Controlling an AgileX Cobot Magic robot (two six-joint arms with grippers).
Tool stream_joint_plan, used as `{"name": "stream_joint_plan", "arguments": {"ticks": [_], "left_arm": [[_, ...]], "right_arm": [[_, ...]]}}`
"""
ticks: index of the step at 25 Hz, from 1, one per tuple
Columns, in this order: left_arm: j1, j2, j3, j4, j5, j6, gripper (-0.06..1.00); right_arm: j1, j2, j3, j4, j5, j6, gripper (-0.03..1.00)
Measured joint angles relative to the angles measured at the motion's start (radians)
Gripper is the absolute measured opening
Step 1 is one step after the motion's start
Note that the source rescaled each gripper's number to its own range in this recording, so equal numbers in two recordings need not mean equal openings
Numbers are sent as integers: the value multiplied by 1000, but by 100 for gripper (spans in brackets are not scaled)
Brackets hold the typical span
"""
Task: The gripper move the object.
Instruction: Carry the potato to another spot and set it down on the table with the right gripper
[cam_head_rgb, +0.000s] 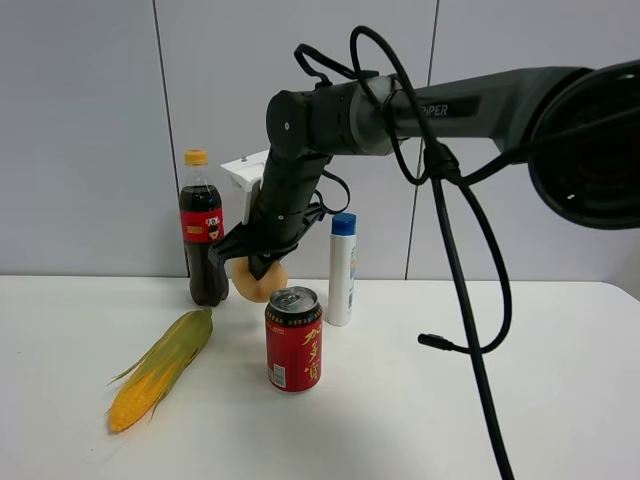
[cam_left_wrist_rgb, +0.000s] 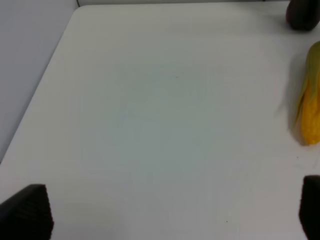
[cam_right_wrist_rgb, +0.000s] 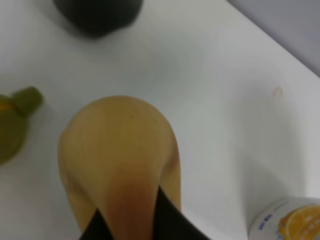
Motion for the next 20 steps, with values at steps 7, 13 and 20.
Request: {"name": "stream_joint_plan", "arguments": {"ticks": [7, 13, 20], "left_arm": [[0, 0, 0, 0, 0, -1, 100], [0, 0, 0, 0, 0, 0, 100], [0, 0, 0, 0, 0, 0, 100]], "right_arm": [[-2, 37, 0, -17, -9, 17, 0], [-2, 51, 0, -18, -32, 17, 0], [-2, 52, 0, -23, -49, 15, 1]]}}
